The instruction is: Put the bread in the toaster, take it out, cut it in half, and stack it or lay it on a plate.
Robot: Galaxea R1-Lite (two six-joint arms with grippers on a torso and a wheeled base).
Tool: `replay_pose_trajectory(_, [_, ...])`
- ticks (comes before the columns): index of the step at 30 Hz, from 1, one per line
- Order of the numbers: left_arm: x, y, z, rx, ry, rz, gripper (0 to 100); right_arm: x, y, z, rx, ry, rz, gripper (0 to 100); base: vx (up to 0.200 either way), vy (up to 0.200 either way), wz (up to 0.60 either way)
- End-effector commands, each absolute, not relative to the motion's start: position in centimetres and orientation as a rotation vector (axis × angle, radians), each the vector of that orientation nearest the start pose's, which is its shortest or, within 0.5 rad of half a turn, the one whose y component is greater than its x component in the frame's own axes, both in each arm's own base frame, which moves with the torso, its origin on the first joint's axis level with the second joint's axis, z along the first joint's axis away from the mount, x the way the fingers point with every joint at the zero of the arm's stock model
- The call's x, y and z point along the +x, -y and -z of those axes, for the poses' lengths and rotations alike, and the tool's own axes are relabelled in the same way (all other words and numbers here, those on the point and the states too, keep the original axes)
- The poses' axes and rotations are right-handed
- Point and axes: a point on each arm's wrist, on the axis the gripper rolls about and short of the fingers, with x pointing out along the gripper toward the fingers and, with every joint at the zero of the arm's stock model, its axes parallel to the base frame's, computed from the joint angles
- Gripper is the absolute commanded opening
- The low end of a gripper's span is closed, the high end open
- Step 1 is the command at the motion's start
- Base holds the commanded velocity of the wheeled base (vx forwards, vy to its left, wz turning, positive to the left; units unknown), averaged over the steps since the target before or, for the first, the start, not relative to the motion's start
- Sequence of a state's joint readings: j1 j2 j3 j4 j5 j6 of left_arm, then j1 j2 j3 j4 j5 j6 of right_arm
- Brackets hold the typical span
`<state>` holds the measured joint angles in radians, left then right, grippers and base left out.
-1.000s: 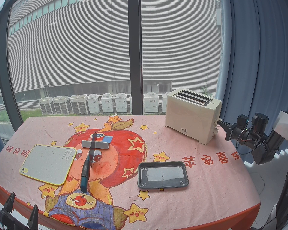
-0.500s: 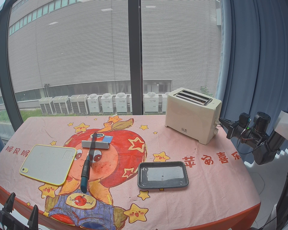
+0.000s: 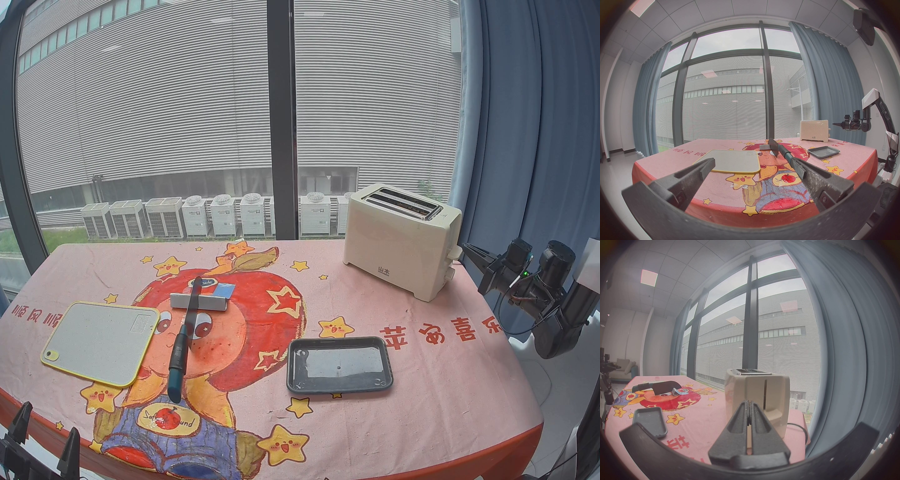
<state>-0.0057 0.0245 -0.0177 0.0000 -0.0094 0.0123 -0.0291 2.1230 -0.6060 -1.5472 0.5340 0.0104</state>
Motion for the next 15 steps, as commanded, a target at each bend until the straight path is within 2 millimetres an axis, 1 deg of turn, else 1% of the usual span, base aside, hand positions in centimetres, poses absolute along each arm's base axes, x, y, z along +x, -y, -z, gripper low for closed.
replay_pose_trajectory(1, [-2.1,0.0,-7.6,0.012,-0.023,0.015,100,32.2,-0.3,-8.8,0.008,-0.002,-0.506,0,0.0,0.0,0.0])
replay_pose_trajectory(5, [-2.1,0.0,-7.6,0.012,-0.023,0.017,100,30.4,-0.1,-9.6,0.014,-0.011,-0.506,0,0.0,0.0,0.0])
replay_pose_trajectory(9, [-2.1,0.0,-7.6,0.012,-0.023,0.017,100,29.9,-0.1,-10.5,0.004,0.018,-0.5,0,0.0,0.0,0.0])
replay_pose_trajectory(12, [-2.1,0.0,-7.6,0.012,-0.023,0.017,100,29.8,0.0,-10.6,-0.004,0.023,-0.492,0,0.0,0.0,0.0])
replay_pose_trajectory(15, [-2.1,0.0,-7.6,0.012,-0.023,0.017,100,29.6,-0.1,-11.1,-0.009,0.039,-0.495,0,0.0,0.0,0.0])
